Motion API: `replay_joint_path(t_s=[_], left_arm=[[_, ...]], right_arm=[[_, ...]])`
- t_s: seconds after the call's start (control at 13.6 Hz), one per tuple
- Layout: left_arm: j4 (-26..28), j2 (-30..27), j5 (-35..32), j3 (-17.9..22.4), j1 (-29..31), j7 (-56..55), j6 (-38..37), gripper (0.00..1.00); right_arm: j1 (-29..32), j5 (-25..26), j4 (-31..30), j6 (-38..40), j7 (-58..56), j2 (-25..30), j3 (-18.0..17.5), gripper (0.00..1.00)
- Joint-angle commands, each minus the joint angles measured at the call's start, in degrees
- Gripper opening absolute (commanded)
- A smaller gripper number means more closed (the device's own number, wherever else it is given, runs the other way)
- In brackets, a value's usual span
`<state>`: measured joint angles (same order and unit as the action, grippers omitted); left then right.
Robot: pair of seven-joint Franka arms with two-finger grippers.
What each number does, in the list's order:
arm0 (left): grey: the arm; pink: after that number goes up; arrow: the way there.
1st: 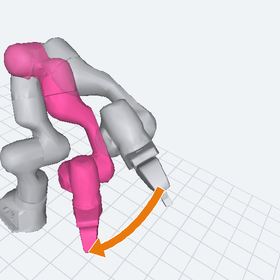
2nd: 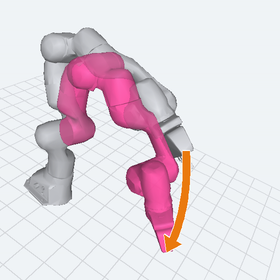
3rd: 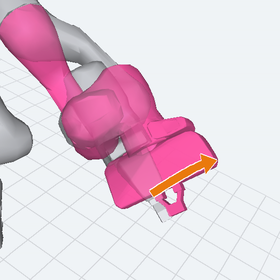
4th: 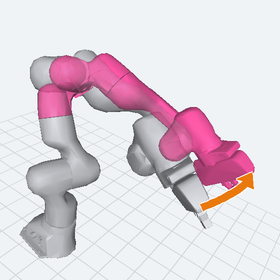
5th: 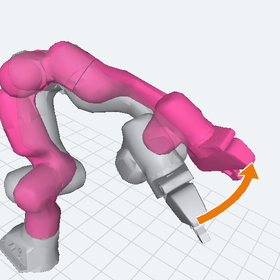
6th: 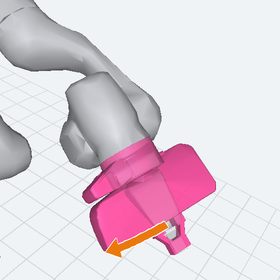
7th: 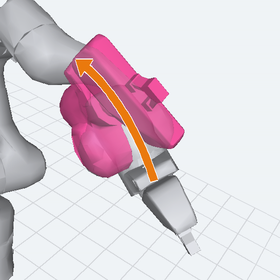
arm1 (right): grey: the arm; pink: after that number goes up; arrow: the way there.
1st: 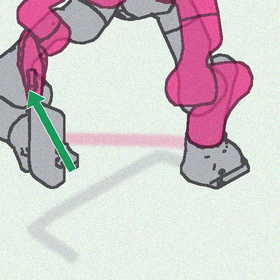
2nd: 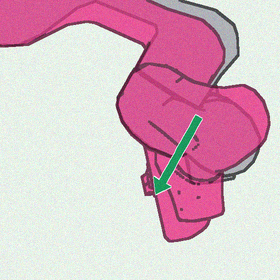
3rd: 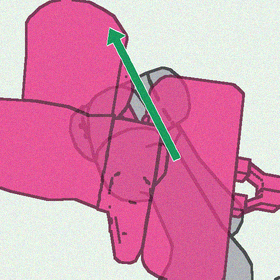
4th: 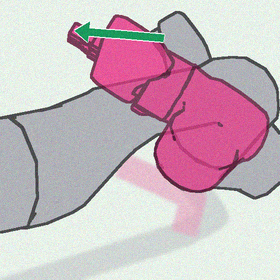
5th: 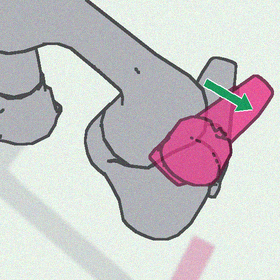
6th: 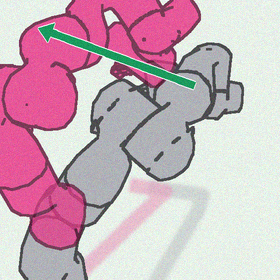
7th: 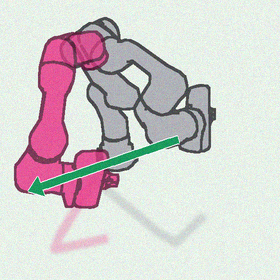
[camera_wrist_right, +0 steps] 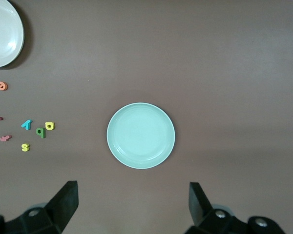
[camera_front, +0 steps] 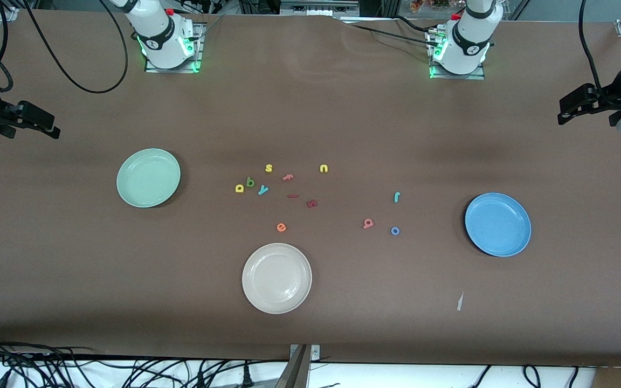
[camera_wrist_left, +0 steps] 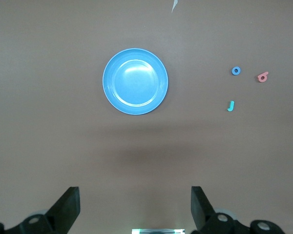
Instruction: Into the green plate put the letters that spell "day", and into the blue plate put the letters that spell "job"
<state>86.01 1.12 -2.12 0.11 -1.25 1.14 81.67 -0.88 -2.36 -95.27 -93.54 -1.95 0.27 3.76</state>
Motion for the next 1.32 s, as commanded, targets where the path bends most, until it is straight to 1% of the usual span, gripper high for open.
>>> replay_joint_path(t_s=[0.0, 1.25], left_arm=[[-1.9, 0.7, 1.0, -0.1, 0.3, -0.3, -1.3, 1.0], [-1.9, 0.7, 1.0, -0.1, 0.3, -0.3, -1.3, 1.0]], right_arm=[[0.1, -0.7, 1.0, 0.9, 0.5, -0.4, 0.0, 1.0], [0.1, -0.7, 1.0, 2.0, 0.5, -0.3, 0.0, 1.0]])
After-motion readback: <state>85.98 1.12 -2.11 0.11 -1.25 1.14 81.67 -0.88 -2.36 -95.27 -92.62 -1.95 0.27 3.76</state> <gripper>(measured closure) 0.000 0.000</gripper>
